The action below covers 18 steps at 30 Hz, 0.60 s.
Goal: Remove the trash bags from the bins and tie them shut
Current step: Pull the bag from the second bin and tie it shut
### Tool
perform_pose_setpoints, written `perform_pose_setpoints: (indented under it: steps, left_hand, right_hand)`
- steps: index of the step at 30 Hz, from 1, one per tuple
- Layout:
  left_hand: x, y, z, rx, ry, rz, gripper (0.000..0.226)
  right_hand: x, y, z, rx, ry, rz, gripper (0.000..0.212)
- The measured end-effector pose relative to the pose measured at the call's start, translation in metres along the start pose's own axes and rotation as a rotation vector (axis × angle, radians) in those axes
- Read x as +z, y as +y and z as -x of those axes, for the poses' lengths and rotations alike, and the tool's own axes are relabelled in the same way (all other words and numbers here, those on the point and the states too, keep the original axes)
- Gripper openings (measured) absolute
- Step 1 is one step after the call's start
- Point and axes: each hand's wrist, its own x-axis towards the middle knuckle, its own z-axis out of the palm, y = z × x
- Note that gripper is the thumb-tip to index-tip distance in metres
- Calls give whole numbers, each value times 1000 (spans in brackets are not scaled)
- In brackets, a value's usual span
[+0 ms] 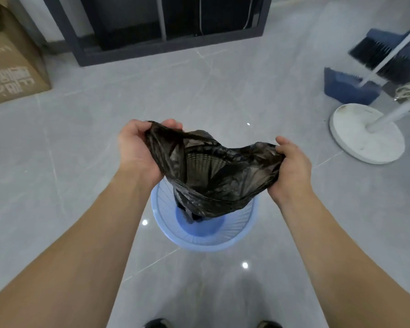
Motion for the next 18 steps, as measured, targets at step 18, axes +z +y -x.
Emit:
perform_pose_setpoints:
  steps: [18]
  left_hand:
    - [156,-53,54,102,-470,-324,29]
  right_hand:
    - [-34,-110,31,-255,54,71,37]
